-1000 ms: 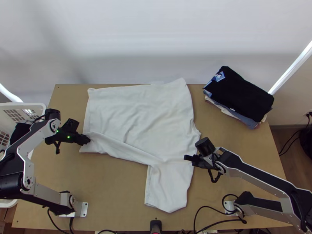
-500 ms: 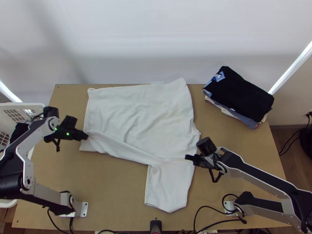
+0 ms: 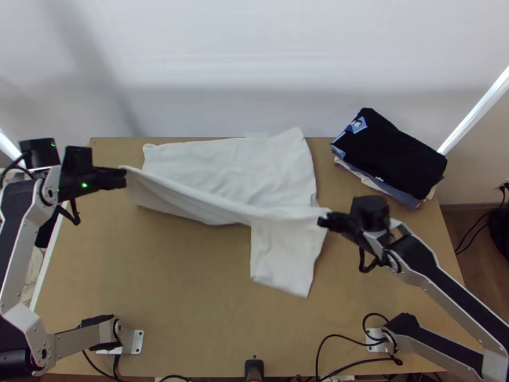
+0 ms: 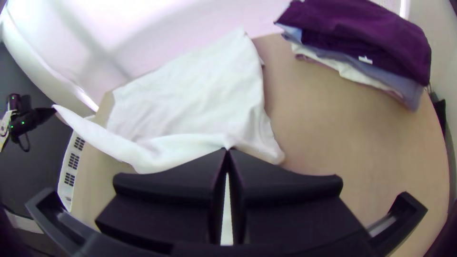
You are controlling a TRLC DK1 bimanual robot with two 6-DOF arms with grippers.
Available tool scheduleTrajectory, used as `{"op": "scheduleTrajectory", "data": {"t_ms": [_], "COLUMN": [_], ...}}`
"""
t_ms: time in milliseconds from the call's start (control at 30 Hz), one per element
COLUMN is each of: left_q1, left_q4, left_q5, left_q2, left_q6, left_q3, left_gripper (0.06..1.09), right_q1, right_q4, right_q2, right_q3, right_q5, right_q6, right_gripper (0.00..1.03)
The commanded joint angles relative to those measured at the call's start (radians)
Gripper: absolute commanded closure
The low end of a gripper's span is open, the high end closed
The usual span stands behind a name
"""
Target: Fold the t-shirt
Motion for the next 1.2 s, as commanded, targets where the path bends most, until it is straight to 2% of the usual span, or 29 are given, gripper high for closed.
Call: {"op": "scheduleTrajectory", "data": {"t_ms": [0, 167, 400, 667, 1033, 1167], "left_q1": [-0.003, 0.028, 0.093, 0.109, 0.109, 0.109], "left_q4": [-0.012, -0.002, 0.007, 0.114, 0.136, 0.203], "left_q5": [0.003, -0.006, -0.02, -0.118, -0.204, -0.248], "left_q2": [-0.033, -0.039, 0.021, 0.019, -0.007, -0.036], "left_q6": [-0.089, -0.188, -0.294, -0.365, -0.42, -0.428], "left_q3": [0.076, 0.179, 0.361, 0.51, 0.769, 0.812], "left_gripper": [1.05, 1.05, 1.05, 1.05, 1.05, 1.05], "right_q1": [-0.008, -0.029, -0.103, -0.16, -0.166, -0.166], "right_q4": [0.041, 0.151, 0.295, 0.486, 0.504, 0.512], "right_q2": [-0.041, -0.053, -0.036, 0.053, 0.093, 0.097], "right_q3": [0.086, 0.175, 0.284, 0.455, 0.724, 0.817], "right_q5": [0.011, 0.011, 0.01, 0.01, 0.019, 0.04], "right_q6": [-0.088, -0.19, -0.281, -0.381, -0.385, -0.39], "right_gripper": [1.0, 1.0, 1.0, 1.0, 1.0, 1.0]}}
